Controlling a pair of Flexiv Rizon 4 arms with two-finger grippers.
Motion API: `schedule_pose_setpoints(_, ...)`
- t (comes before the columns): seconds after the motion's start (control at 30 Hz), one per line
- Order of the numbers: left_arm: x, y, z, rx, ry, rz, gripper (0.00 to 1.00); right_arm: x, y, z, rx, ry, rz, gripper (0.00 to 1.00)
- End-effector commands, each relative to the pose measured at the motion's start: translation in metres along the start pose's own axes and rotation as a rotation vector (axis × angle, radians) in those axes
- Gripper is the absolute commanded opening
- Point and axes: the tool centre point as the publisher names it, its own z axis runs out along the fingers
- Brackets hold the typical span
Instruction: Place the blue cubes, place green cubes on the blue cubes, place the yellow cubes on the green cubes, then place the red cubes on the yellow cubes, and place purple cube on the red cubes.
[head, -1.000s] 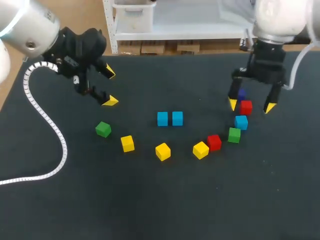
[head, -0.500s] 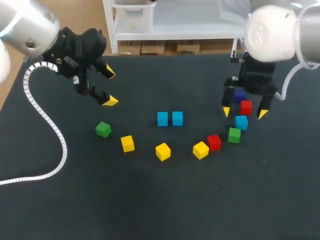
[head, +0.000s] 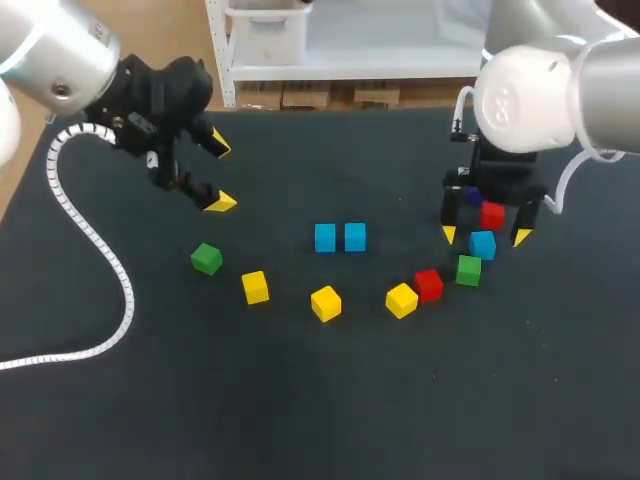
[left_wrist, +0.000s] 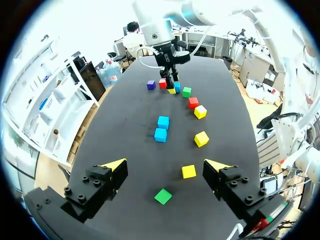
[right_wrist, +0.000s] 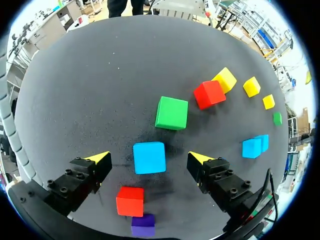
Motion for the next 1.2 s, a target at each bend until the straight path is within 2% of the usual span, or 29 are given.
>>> schedule_pose_setpoints(0.03, 0.000, 0.001, 0.000, 0.002, -0.001, 0.002, 1.00, 0.000, -0.003, 0.000, -0.033, 0.016, 0.000, 0.95)
schedule_pose_setpoints(0.17, 0.000, 0.001, 0.000, 0.002, -0.001, 0.002, 1.00, -0.001, -0.002, 0.000, -0.047, 0.024, 0.008, 0.82)
schedule_pose_setpoints(0.23, 0.000, 0.001, 0.000, 0.002, -0.001, 0.002, 1.00, -0.001, -0.001, 0.001, -0.051, 0.026, 0.010, 0.73)
schedule_pose_setpoints(0.27, 0.000, 0.001, 0.000, 0.002, -0.001, 0.002, 1.00, -0.001, 0.000, 0.001, -0.053, 0.027, 0.011, 0.65)
schedule_pose_setpoints(0.37, 0.000, 0.001, 0.000, 0.002, -0.001, 0.002, 1.00, -0.002, 0.000, 0.001, -0.054, 0.029, 0.011, 0.59)
schedule_pose_setpoints(0.4, 0.000, 0.001, 0.000, 0.002, -0.001, 0.002, 1.00, -0.002, 0.001, 0.001, -0.054, 0.029, 0.011, 0.52)
schedule_pose_setpoints(0.57, 0.000, 0.001, 0.000, 0.002, -0.001, 0.002, 1.00, -0.002, 0.003, 0.002, -0.052, 0.024, 0.021, 0.50)
schedule_pose_setpoints(0.67, 0.000, 0.001, 0.000, 0.002, -0.001, 0.002, 1.00, -0.002, 0.004, 0.003, -0.053, 0.021, 0.024, 0.45)
schedule_pose_setpoints(0.8, 0.000, 0.001, 0.000, 0.002, -0.001, 0.002, 1.00, -0.001, 0.005, 0.004, -0.055, 0.020, 0.028, 0.29)
schedule_pose_setpoints(0.93, 0.000, 0.001, 0.000, 0.002, -0.001, 0.002, 1.00, 0.000, 0.005, 0.003, -0.054, 0.023, 0.037, 0.00)
schedule_pose_setpoints(1.07, 0.000, 0.001, 0.000, 0.002, -0.001, 0.002, 1.00, -0.003, 0.002, -0.004, -0.035, 0.023, 0.085, 0.00)
schedule_pose_setpoints(1.2, 0.000, 0.001, 0.000, 0.002, -0.001, 0.002, 1.00, -0.009, -0.001, -0.015, 0.022, -0.008, 0.227, 0.00)
